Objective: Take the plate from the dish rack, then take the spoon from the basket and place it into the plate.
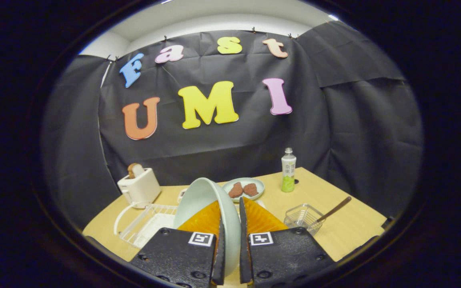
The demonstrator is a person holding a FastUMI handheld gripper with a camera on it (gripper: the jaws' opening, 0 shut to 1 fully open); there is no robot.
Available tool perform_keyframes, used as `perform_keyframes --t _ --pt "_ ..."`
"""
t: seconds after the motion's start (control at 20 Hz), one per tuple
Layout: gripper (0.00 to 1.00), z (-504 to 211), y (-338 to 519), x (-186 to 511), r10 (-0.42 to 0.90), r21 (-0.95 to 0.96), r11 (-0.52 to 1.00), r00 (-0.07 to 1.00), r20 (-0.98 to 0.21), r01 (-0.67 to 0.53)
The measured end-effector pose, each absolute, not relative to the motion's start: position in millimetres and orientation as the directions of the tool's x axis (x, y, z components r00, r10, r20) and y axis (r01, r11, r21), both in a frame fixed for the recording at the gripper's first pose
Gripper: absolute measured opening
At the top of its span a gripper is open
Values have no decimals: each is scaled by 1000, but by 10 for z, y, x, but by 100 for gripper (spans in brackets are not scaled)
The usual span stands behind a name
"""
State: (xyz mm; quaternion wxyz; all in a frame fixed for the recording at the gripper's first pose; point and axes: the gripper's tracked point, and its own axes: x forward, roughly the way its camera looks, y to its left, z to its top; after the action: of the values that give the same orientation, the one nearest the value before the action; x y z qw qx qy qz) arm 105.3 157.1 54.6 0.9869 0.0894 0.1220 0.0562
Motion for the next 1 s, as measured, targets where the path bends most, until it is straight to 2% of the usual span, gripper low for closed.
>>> perform_keyframes --t 0.25,0.45,0.7,0.85,1.0 --pt "19 59 1558 347 231 281 948 933 -276 -151" --pt "19 -501 1598 52 317 408 897 890 -328 -169" --pt "19 -1198 1595 41 364 527 845 822 -439 -93" --pt "19 -1311 1616 70 380 549 832 805 -456 -82" --pt "23 -1430 1510 177 332 523 851 813 -478 -40"
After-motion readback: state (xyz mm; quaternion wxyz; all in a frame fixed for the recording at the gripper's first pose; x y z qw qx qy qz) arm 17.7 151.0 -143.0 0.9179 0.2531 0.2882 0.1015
